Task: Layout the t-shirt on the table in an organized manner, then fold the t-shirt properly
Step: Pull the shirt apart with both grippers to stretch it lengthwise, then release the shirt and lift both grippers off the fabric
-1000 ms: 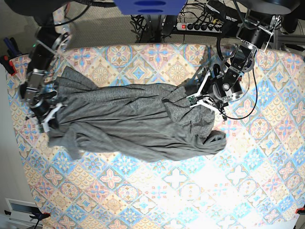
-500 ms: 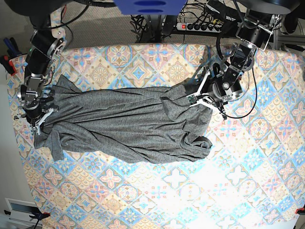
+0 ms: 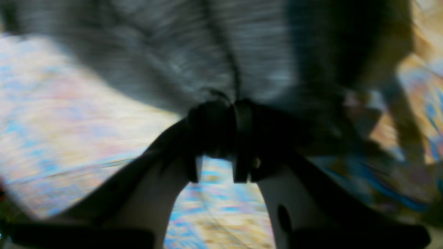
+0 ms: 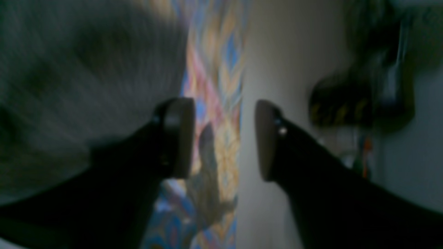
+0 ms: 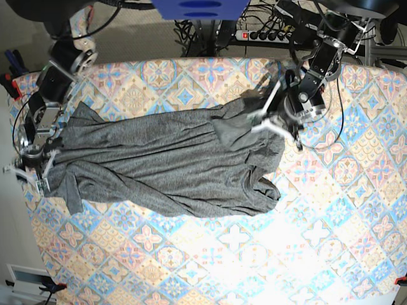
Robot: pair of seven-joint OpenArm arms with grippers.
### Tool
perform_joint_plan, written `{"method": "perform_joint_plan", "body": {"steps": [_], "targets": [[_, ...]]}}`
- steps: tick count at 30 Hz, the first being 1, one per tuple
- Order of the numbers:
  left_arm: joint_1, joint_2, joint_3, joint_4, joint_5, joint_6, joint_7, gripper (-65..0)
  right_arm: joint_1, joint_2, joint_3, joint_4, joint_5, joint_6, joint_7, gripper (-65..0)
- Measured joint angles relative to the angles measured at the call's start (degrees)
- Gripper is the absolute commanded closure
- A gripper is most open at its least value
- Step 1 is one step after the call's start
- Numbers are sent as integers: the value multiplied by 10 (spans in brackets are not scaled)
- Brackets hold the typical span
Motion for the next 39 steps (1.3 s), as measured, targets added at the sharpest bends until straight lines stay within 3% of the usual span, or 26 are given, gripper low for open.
{"method": "perform_joint_plan", "body": {"steps": [2,6,9,18,22,30,35,39], "targets": [[-6,24,-23,29,-4,2,-7,-132,-23,-26,3,76,1,48,11,-342],[-3,37,-28,39,0,-1,-5,-132,-56,-76,26,176,-8,100,-4,-349],[-8,50,-28,38,2,-2,5,-132,-67,-94,30,217,-5,101,0,-349],[-51,118,-28,42,24,-2,2,-141,-127,-104,32,222,-10,102,-3,-349],[-66,153,-29,42,82,1,-4,-254,-137,-104,31,222,-9,102,0,-349],[-12,199,-32,42,196,0,-2,-498,-154,-104,32,222,-7,99,-2,-349],[16,201,-33,42,197,0,-3,-508,-162,-125,33,222,-8,99,-2,-349],[34,179,-33,42,198,-2,-2,-507,-166,-127,32,219,-6,103,-3,-349]]}}
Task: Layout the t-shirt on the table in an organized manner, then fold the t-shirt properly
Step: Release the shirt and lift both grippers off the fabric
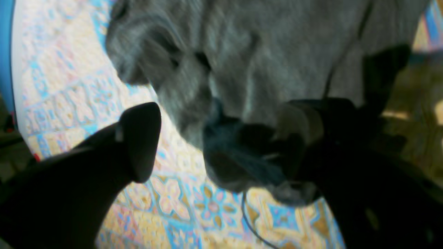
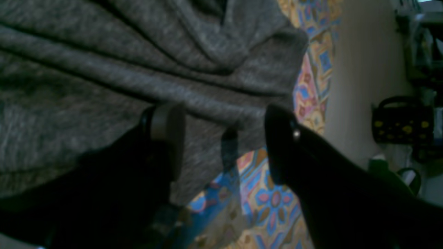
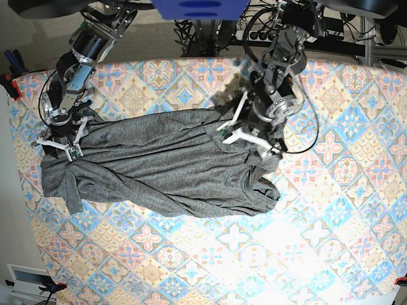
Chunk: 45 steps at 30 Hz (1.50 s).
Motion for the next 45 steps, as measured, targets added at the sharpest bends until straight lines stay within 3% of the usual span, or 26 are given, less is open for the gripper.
{"method": "perform_joint_plan", "body": {"steps": [6,12,15,19,22,23,26,29,32,36,41,45], "targets": [[-21,2,-40,-56,1,4,-5,-507,1,2,0,-1,0,-2,0,-349],[-57,2,7,-158,10,6,-1,-489,-7,2,0,-2,2,-4,7,-349],[-55,3,16,-158,10,10,-1,-412,-13,2,1,-2,-1,-2,-2,-349],[-53,7,17,-185,10,10,-5,-245,-1,0,45,-28,8,-5,10,-349],[-56,8,14,-205,11,6,7,-96,0,5,79,-71,29,-13,51,-349],[-53,7,12,-206,15,9,8,-84,2,5,87,-80,37,-14,54,-349],[-37,-11,3,-206,16,19,-17,-109,8,7,103,-101,41,-18,67,-349],[-30,-57,24,-196,-13,21,-61,-104,7,7,106,-102,46,-17,71,-349],[-3,-86,46,-171,-2,47,-93,-103,6,7,106,-101,45,-19,72,-349],[45,-146,76,-113,12,45,-67,-101,6,7,107,-99,44,-19,70,-349],[46,-129,21,-106,-14,18,-51,-104,-3,0,107,-29,53,0,1,-349],[41,-113,-12,-89,-10,2,-21,-105,-9,4,111,6,80,-5,-4,-349]]}}
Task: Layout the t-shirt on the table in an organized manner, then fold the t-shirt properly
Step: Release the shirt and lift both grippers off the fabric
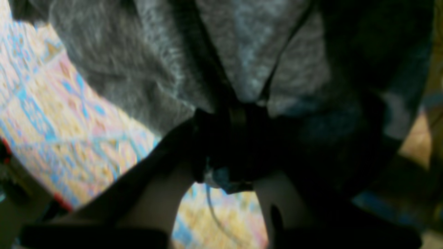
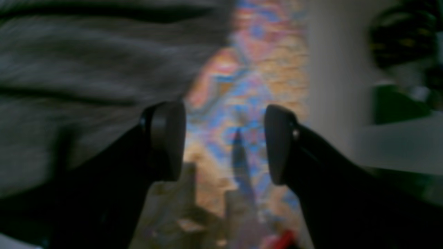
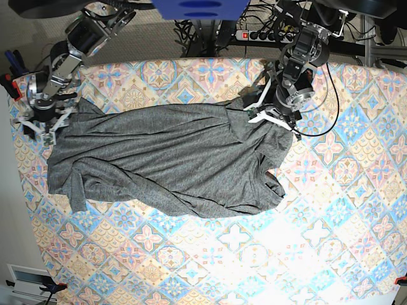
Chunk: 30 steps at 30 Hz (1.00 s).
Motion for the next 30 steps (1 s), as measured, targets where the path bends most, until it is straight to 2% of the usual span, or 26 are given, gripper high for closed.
{"method": "perform_joint_plan", "body": {"steps": [3,9,13,14,15,16,17,18,20,23,30], "targets": [[-3,18,-16,18,23,0,25,-105,6,0,-3,6,6,0,12,-349],[-40,79,-16,52,20,0,16,-105,-5,-58,0,61,2,9,55,-349],[-59,107,-17,52,22,-2,21,-105,-10,-67,-3,138,7,9,69,-349],[-64,110,-18,52,22,0,20,-105,-15,-70,-3,148,10,32,75,-349],[-69,111,-18,52,22,0,20,-105,-24,-76,-3,155,9,74,73,-349],[-73,112,-18,52,21,0,20,-105,-34,-86,-1,155,6,97,71,-349],[-76,113,-18,52,21,0,20,-105,-44,-100,0,151,-1,103,60,-349],[-78,114,-18,52,22,0,21,-105,-54,-118,0,148,-2,101,52,-349],[-82,114,-17,51,21,-1,20,-105,-71,-127,8,148,-2,112,63,-349],[-89,114,-18,51,22,-2,21,-105,-86,-121,15,155,1,94,64,-349],[-96,117,-18,28,22,-2,17,-105,-97,-123,13,138,1,99,61,-349]]}}
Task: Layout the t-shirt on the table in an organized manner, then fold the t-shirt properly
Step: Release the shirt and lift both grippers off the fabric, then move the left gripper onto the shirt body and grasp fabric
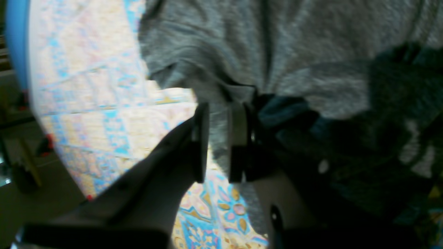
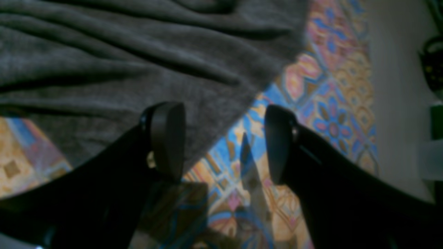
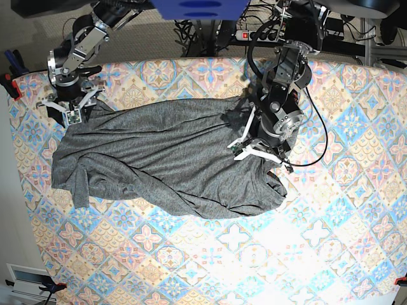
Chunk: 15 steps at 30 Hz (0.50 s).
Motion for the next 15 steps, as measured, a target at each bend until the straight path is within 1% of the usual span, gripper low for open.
{"method": "perform_joint_plan", "body": {"steps": [5,9,12,13,15], "targets": [[-3,-1,0,-10,0,1,2,-105,-14,0,-2,0,0,-4,3,-349],[-3,-1,0,-11,0,1,1,-105,-23,-1,-23,1,-2,-4,-2,-349],[-3,-1,1,-11,0,1,1,-105,-23,-10,-29,20,0,-2,-1,-349],[-3,-1,1,-11,0,1,1,-105,-23,-10,-31,27,2,-2,-6,-349],[-3,2,2,-11,0,1,1,-105,-22,-7,-51,35,2,-4,-45,-349]]}}
